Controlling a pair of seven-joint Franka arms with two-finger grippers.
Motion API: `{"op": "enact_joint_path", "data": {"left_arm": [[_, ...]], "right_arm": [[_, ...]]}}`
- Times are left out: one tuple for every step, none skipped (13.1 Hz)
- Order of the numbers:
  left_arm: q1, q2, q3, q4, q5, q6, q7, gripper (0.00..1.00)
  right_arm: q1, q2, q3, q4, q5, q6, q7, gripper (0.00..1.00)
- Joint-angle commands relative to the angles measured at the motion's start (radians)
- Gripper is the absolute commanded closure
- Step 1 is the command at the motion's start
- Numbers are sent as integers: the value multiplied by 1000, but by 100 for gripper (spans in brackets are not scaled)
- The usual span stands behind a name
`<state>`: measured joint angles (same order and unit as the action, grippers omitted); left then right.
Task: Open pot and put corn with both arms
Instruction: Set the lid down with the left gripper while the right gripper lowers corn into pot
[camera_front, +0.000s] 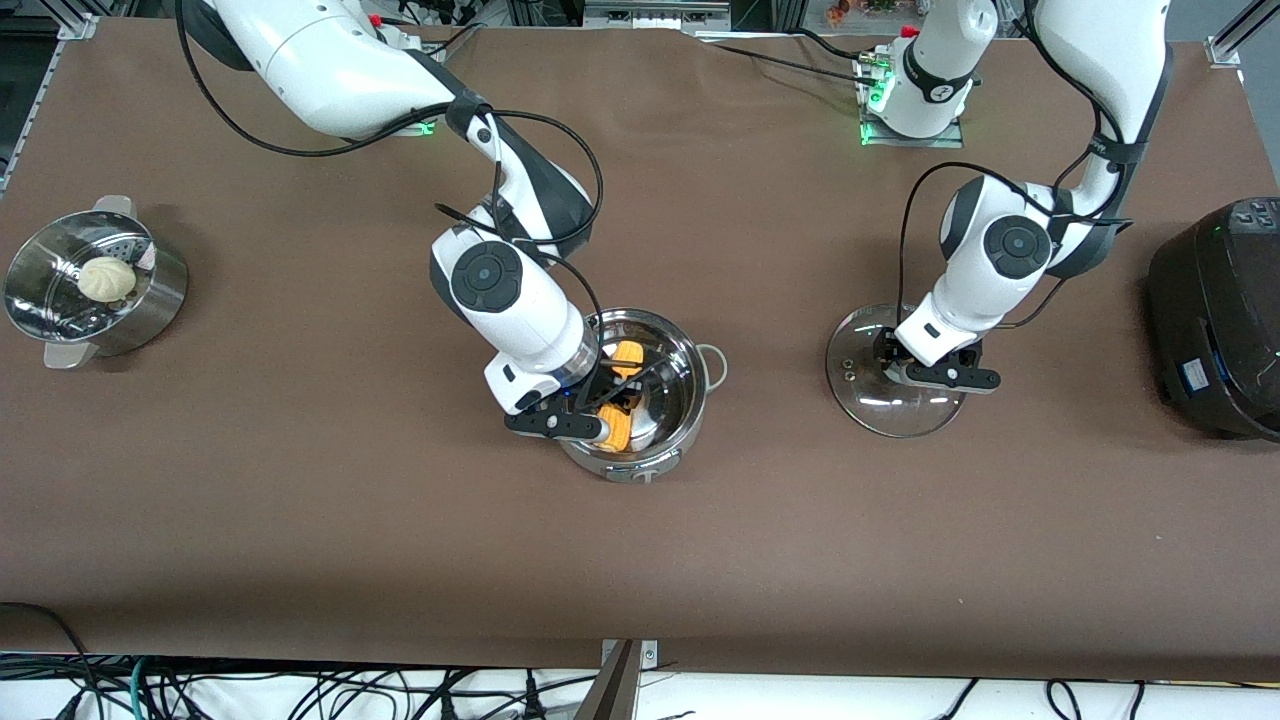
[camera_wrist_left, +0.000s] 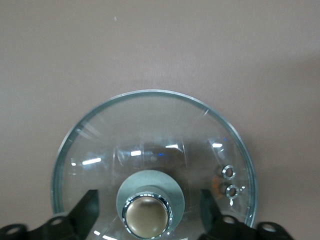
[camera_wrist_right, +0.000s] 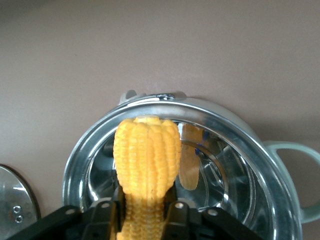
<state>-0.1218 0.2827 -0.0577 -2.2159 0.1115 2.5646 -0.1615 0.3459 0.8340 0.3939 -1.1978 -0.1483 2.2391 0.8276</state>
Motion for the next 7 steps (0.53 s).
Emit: {"op": "enact_joint_path", "data": {"left_arm": [[14,-120,-14,53,-18,-186,7,0],[16,-150,-13,108,-21,-290,7,0],[16,-164,-10,183,-23,-413,8,0],[20,-168,-8,285,-23,-548,10,0],[36,-168,-8,382,-23,-675,17,0],[54,-168,-10,462,-30,-761,23,0],[80,-171,-10,514,-70,-812,34,0]], "right_arm": [[10,25,5,12,-28,7,8,0],[18,24,5,4,-33,7,10,0],[36,17,5,4,-34,-2,8,0],[35,7,5,4,-36,-12,8,0],[27,-19,5,7,-36,-51,4,0],[16,-70,-1,12,-34,-152,-1,0],[-5,-126,-10,15,-34,-264,-7,0]]}}
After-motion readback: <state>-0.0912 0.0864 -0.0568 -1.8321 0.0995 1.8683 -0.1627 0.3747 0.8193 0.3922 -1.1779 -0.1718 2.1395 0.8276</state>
